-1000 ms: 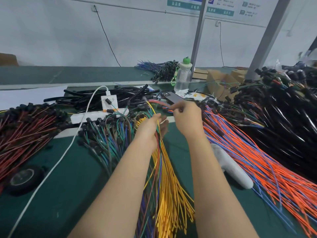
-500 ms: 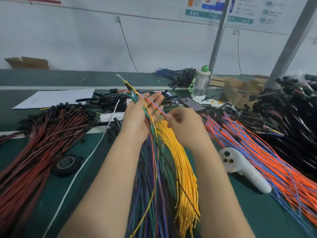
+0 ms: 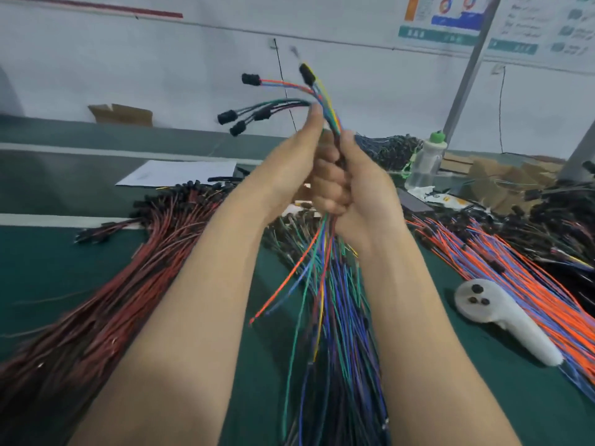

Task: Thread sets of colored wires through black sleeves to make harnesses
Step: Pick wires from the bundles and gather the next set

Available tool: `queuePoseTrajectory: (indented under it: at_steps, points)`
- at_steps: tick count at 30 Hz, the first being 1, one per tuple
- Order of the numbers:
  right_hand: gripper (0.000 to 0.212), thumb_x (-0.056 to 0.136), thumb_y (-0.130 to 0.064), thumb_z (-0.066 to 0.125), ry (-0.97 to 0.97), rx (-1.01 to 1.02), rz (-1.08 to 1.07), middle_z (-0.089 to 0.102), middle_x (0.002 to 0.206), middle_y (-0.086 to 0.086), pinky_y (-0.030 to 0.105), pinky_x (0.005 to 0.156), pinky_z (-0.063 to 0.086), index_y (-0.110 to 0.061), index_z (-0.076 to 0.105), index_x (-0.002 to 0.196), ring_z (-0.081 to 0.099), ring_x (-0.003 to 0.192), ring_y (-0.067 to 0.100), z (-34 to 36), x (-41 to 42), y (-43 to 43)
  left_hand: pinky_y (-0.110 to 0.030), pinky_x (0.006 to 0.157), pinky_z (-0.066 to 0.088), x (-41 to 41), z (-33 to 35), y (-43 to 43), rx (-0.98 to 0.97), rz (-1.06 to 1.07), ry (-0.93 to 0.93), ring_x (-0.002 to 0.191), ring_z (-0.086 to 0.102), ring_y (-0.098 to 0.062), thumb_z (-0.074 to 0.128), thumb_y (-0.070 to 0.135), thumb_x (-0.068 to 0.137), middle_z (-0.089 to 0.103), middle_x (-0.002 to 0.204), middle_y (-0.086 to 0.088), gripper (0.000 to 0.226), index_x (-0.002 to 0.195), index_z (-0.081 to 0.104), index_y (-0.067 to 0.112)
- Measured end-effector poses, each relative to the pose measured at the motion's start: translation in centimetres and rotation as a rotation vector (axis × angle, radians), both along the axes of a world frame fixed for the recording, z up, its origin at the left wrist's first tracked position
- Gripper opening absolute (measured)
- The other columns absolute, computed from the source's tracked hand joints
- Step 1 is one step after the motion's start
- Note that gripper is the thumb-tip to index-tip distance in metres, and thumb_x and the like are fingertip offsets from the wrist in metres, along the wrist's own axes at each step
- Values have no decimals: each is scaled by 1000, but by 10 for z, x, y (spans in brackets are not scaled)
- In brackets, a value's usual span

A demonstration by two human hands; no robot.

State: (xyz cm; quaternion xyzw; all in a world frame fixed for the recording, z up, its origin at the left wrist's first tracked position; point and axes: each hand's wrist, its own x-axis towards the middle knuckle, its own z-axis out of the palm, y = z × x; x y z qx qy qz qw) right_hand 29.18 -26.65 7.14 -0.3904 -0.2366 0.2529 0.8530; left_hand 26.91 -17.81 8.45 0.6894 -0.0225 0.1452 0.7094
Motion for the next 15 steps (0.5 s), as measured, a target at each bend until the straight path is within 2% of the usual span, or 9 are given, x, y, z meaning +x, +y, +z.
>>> queuePoseTrajectory:
  at_steps: [1, 3, 4, 6, 8, 10, 12, 15]
  points:
    - [43, 103, -37, 31, 48, 118, -38, 23, 38, -10, 13, 26, 12, -16, 36, 66, 17, 26, 0, 7, 2, 2, -22, 53, 44, -5, -3, -2, -43, -85, 36, 46, 51, -12, 24, 56, 97, 59, 57, 1, 51, 77, 52, 18]
    - [43, 104, -36, 31, 120, 263, -143, 24, 37, -9, 14, 24, 11, -16, 37, 66, 17, 26, 1, 19, 12, 1, -21, 48, 47, -16, -16, -6, -17, -231, 130, 43, 52, -13, 26, 56, 96, 58, 61, -4, 51, 82, 53, 15]
    - [43, 104, -36, 31, 135, 285, -197, 24, 37, -9, 14, 24, 11, -17, 36, 66, 17, 26, 1, 21, 18, -2, -18, 42, 43, -21, -25, -6, 29, -289, 188, 40, 49, -12, 26, 55, 96, 60, 62, -7, 50, 83, 52, 15]
    - [44, 104, -38, 29, 149, 291, -292, 22, 37, -9, 15, 26, 10, -18, 34, 65, 16, 27, 2, 19, 30, -11, -11, 35, 28, -28, -42, -1, 116, -357, 247, 34, 34, -5, 27, 48, 100, 54, 54, -1, 45, 83, 51, 15]
    - [45, 104, -38, 29, 173, 328, -369, 21, 38, -9, 15, 28, 10, -18, 34, 65, 16, 28, 2, 8, 39, -17, -12, 34, 20, -28, -54, 5, 180, -308, 234, 37, 22, -2, 30, 38, 103, 36, 50, 7, 41, 81, 54, 13]
    - [44, 104, -38, 32, 226, 403, -377, 22, 41, -9, 16, 31, 15, -17, 35, 65, 19, 31, 4, -10, 43, -19, -13, 36, 17, -23, -61, 6, 263, -206, 214, 39, 19, -3, 31, 32, 104, 27, 52, 8, 39, 78, 53, 13]
    - [44, 102, -39, 36, 280, 401, -292, 22, 42, -8, 16, 33, 17, -18, 33, 64, 21, 31, 5, -31, 43, -18, -14, 38, 17, -16, -65, 3, 336, -147, 204, 39, 20, -3, 32, 30, 104, 27, 52, 8, 39, 75, 53, 14]
    - [45, 102, -40, 36, 336, 311, -192, 20, 39, -8, 17, 31, 14, -19, 31, 63, 18, 28, 5, -54, 41, -18, -14, 38, 19, -11, -74, -1, 404, -169, 227, 37, 23, -2, 37, 31, 102, 32, 53, 6, 37, 76, 58, 15]
